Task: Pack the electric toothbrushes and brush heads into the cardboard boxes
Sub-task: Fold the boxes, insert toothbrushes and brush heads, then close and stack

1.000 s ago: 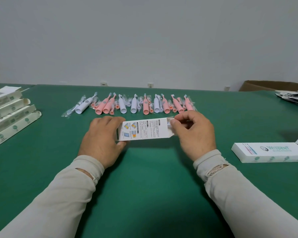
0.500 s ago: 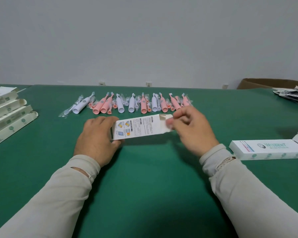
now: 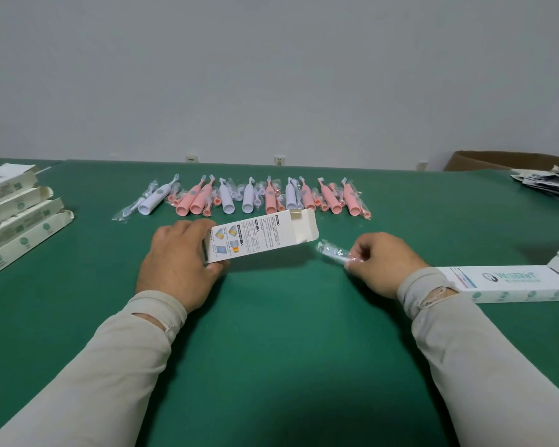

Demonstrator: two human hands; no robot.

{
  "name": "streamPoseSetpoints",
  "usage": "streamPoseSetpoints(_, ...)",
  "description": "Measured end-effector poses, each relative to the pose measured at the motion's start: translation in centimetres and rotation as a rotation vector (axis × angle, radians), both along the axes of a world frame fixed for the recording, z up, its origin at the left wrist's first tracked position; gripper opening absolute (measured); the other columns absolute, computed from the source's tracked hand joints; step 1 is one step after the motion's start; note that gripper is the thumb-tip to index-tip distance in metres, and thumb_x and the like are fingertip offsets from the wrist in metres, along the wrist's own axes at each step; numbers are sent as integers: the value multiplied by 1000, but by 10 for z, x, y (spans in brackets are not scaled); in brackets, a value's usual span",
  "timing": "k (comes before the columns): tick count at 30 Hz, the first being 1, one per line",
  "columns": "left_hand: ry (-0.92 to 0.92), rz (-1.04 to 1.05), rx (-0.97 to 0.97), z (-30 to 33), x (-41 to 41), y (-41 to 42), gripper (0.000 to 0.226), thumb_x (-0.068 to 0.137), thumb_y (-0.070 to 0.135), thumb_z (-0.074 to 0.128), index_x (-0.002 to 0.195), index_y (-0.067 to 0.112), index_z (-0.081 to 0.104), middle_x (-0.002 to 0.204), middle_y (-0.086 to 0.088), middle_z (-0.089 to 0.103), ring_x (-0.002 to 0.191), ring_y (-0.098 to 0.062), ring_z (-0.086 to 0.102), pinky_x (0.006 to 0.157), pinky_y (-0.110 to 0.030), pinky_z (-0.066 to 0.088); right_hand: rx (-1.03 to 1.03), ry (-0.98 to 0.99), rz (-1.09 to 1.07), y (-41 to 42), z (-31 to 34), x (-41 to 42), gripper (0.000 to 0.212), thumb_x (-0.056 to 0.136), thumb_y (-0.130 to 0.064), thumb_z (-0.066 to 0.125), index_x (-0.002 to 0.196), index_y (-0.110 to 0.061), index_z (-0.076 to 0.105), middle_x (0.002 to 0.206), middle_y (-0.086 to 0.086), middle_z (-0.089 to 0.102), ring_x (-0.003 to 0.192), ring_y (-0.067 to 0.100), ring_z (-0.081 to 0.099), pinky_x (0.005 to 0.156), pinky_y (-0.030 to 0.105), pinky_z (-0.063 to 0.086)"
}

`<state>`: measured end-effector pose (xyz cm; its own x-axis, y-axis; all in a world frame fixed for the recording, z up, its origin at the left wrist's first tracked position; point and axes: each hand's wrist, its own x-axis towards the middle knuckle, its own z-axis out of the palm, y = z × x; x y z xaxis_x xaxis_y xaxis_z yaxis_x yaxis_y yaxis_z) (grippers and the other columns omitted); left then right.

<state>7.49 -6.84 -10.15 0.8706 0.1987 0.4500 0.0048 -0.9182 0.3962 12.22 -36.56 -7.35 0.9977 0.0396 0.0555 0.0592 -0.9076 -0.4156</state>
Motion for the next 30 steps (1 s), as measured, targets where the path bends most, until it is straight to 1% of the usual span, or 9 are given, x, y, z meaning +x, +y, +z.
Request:
streamPoseSetpoints(2,5,3,-4,1,0,0,53,79,34,77,127,32,54,123,3,56,117,-26,40,92,-42,42,258,-139,17,3,0,1,10,88,-19,69,83,-20,61,78,-1,65,74,21,65,67,29,48)
streamPoseSetpoints(4,15,6,-2,1,0,0,52,79,35,76,126,33,54,123,4,56,117,-26,40,92,-42,42,618,-189,53,10,3,-1,16,92,-9,64,103,-18,56,83,5,65,69,21,72,65,34,53)
streamPoseSetpoints(7,31,8,19,1,0,0,52,79,36,76,126,33,53,121,4,56,117,-26,40,90,-42,43,1024,-123,203,21,7,-9,64,95,2,55,135,-44,33,108,10,61,77,23,77,61,27,58)
streamPoseSetpoints(10,37,7,28,1,0,-1,52,80,38,76,126,34,52,122,5,55,118,-25,40,88,-41,43,965,-142,256,26,9,-16,79,94,2,48,143,-55,27,107,8,54,77,26,77,63,26,59)
streamPoseSetpoints(13,41,0,25,1,0,-2,53,80,39,75,128,34,52,125,6,55,121,-25,39,89,-42,43,938,-185,223,29,13,-21,51,93,2,46,127,-36,47,90,10,55,67,27,76,54,25,55)
streamPoseSetpoints(18,40,-13,33,0,1,-2,52,81,40,75,127,33,52,124,5,55,120,-26,39,91,-41,43,929,-313,124,28,16,-20,33,91,-4,56,102,-35,53,65,-1,69,58,8,66,53,17,49)
streamPoseSetpoints(21,37,-15,36,0,1,-2,53,80,40,75,127,34,52,125,5,55,120,-25,39,91,-40,43,986,-316,120,25,15,-16,30,93,-6,62,105,-32,54,73,-5,76,58,9,56,51,12,45)
streamPoseSetpoints(26,37,-10,37,0,0,-2,54,80,41,76,127,36,51,125,7,55,121,-24,39,89,-40,42,943,-275,152,25,8,-13,58,91,-2,63,129,-40,39,64,-8,62,52,7,57,51,21,49)
streamPoseSetpoints(30,41,-11,40,0,1,-2,55,80,42,75,128,35,51,126,6,55,122,-25,39,90,-40,42,993,-290,149,31,9,-15,43,89,3,59,109,-35,53,71,0,63,52,10,62,52,25,53)
